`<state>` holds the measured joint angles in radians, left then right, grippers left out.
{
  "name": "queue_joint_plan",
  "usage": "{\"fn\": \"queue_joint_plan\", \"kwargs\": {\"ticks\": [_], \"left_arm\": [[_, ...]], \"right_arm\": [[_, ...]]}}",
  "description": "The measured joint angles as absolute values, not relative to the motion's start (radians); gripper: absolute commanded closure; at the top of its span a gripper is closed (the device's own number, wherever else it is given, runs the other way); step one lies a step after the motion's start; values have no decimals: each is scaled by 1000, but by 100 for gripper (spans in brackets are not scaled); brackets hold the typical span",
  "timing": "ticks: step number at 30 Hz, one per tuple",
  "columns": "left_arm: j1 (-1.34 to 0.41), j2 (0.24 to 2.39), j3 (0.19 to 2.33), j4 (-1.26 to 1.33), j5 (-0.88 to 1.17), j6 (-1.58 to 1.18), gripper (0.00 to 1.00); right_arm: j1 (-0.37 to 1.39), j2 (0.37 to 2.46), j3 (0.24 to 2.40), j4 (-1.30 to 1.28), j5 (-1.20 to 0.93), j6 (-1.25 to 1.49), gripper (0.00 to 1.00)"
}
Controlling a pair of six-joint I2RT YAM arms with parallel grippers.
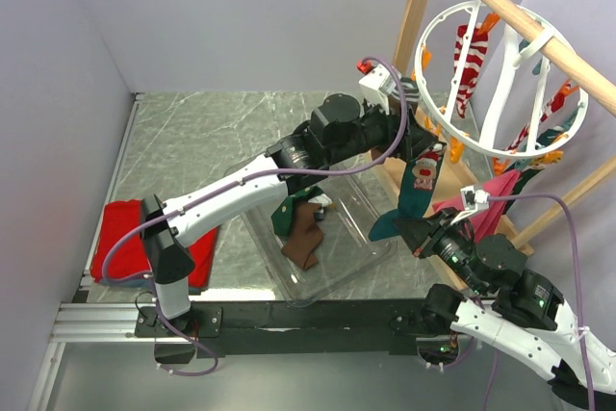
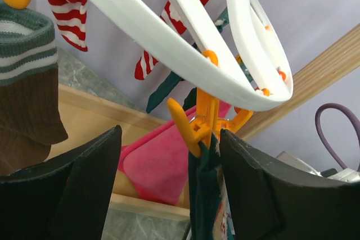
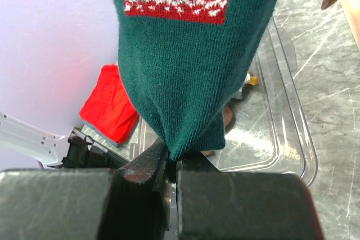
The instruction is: Remove the socks clipped to the hanger
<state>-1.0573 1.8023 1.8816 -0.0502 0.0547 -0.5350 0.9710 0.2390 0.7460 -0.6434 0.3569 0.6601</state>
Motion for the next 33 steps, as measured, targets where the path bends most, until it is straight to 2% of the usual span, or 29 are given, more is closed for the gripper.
{"fn": "queue_joint_plan", "kwargs": {"ticks": [6, 12, 18, 19, 24, 25, 26, 30, 32, 33], "left_arm": [[-1057, 1818, 1916, -45, 52, -535, 23], [-1057, 1847, 1937, -11, 38, -538, 31], [-1058, 1874, 1940, -1, 28, -538, 47], [-1058, 1877, 1945, 0, 28, -540, 54], [-1059, 1883, 1951, 13, 33, -536, 71], [-1059, 1883, 1951, 17, 34, -535, 88], [-1060, 1883, 1951, 21, 35, -535, 92], [-1060, 1882, 1951, 33, 37, -530, 99], [-1060, 1882, 1951, 38, 37, -524, 96], [-1060, 1882, 1951, 41, 38, -522, 90]], "right_arm": [[971, 253, 746, -643, 353, 660, 100], [971, 258, 745, -642, 350, 661, 100], [971, 258, 727, -635, 349, 664, 100], [971, 258, 723, -635, 349, 664, 100], [971, 258, 714, -635, 347, 667, 100], [971, 258, 712, -635, 346, 669, 100], [971, 257, 706, -634, 343, 675, 100], [971, 238, 652, -634, 308, 709, 100], [971, 228, 623, -638, 291, 730, 100], [971, 226, 612, -643, 284, 739, 100]]}}
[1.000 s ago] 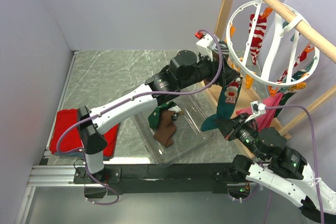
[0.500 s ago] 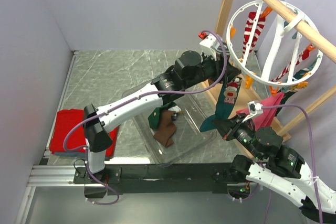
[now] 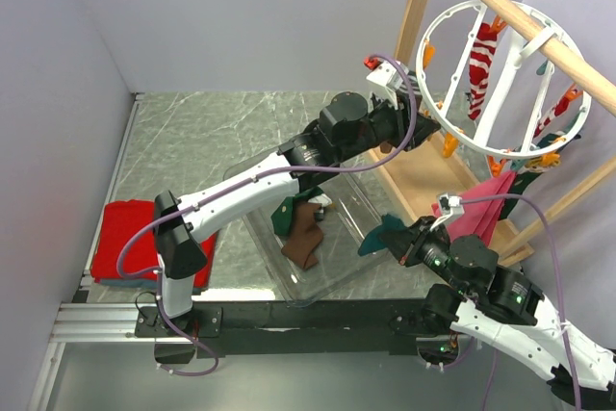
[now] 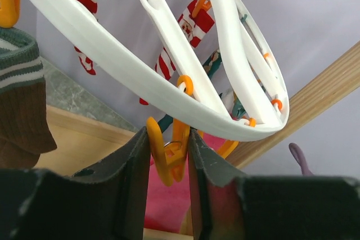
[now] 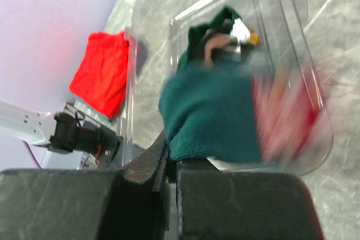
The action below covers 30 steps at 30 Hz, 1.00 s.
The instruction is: Remove the socks clipped to the hanger
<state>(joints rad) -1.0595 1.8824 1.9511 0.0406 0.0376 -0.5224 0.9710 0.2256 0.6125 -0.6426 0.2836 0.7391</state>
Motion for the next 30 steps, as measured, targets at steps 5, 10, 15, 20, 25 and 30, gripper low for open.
{"fn": "queue_joint_plan", "kwargs": {"ticks": [5, 10, 15, 20, 25, 30], "left_arm": [[-1060, 1879, 1940, 42, 49, -515, 39], [-1059, 1799, 1795, 38, 63, -509, 11], [-1059, 1659, 1650, 10, 55, -482, 5], [-1059, 1401, 1452, -3, 18, -458, 5], [-1059, 1088, 1229, 2, -64, -449, 2], [-1059, 873, 1063, -37, -155, -463, 1]], "right_arm": [[971, 214, 590, -650, 264, 766, 100], [971, 219, 590, -649, 255, 769, 100], [971, 265, 590, -629, 233, 761, 100], [971, 347, 590, -591, 197, 728, 100], [971, 496, 616, -535, 162, 681, 100], [971, 692, 685, -442, 117, 648, 72]]}}
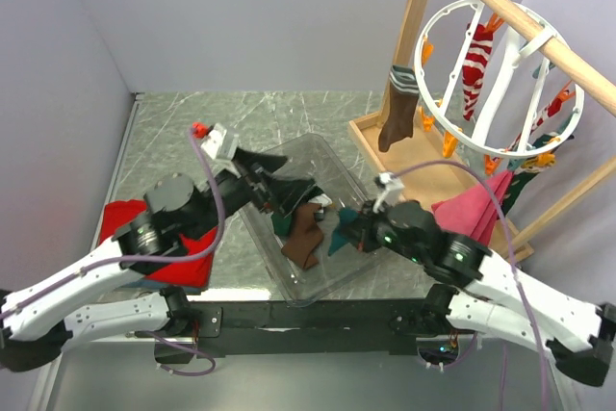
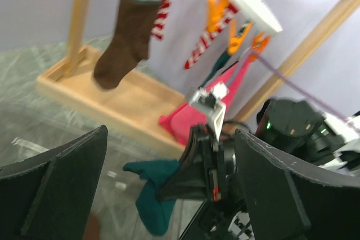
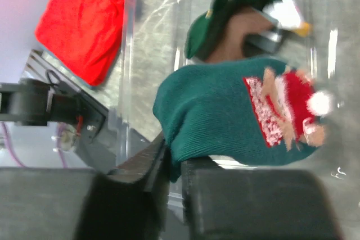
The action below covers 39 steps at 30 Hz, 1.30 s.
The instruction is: Remove the socks clipped to the hanger
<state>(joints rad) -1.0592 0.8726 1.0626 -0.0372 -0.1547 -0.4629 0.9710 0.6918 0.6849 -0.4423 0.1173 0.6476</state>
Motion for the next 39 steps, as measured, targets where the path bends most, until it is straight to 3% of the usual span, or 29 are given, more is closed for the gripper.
{"fn": "queue_joint_plan", "kwargs": {"ticks": [2, 5, 7, 8, 11, 19, 25, 30, 39], "left_arm": [[-1059, 811, 1006, -70, -194, -469, 0], [-1059, 756, 953, -120, -242, -477, 0], [-1059, 727, 934, -150, -267, -483, 1], [-1059, 711, 927, -162, -278, -484, 1], [-1059, 669, 920, -184, -305, -484, 1], [-1059, 602, 895, -200, -350, -484, 1], [-1059, 551, 870, -226, -366, -485, 1], [-1059, 501, 868, -252, -384, -489, 3], [-1059, 479, 838, -258, -390, -495, 4]], "right_arm": [[971, 799, 737, -407, 97, 637, 52], [971, 969, 823, -375, 82, 627, 36], [971, 1044, 863, -374, 81, 621, 29], [971, 1072, 879, -376, 82, 619, 20], [971, 1103, 903, -389, 106, 615, 14], [971, 1098, 960, -447, 346, 629, 9], [961, 1169, 1030, -487, 738, 664, 6], [914, 1289, 1092, -523, 944, 724, 6], [833, 1371, 1053, -396, 1132, 684, 6]]}}
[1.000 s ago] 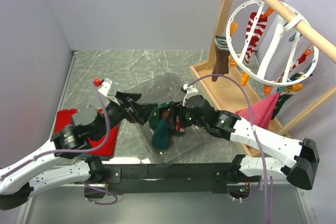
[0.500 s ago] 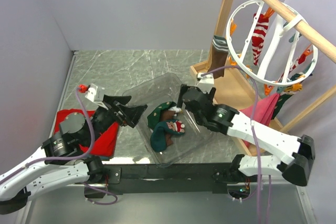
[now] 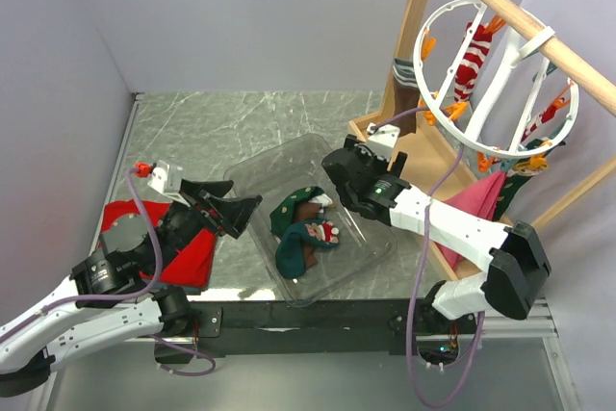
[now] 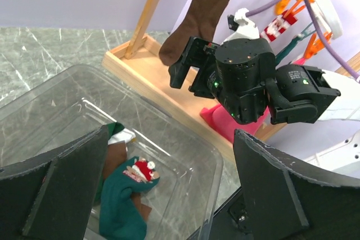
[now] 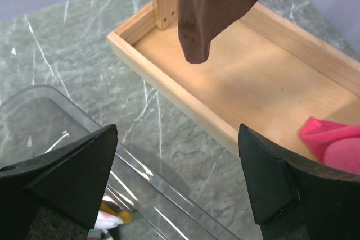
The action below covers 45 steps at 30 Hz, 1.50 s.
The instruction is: Remove the socks clipped to the hanger
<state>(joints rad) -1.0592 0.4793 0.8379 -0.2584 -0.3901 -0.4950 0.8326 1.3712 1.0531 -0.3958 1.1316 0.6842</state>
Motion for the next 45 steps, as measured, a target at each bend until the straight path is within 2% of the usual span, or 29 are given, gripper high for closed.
{"fn": "queue_joint_plan", "kwargs": {"ticks": [6, 15, 25, 35, 45], "left_arm": [[-1059, 504, 821, -249, -388, -495, 3], [-1059, 653, 836, -162, -304, -511, 4], [-1051, 875, 974, -46, -197, -492, 3], [-789, 1343, 1249, 185, 136, -464, 4], [-754, 1823, 1565, 375, 373, -253, 4]], "right_arm": [[836, 1371, 1013, -371, 1080, 654, 5], [854, 1151, 733, -232, 583, 503, 0], [860, 854, 593, -203, 266, 485, 0], [862, 498, 469, -331, 108, 574, 2], [866, 313, 453, -419, 30, 599, 4]]}}
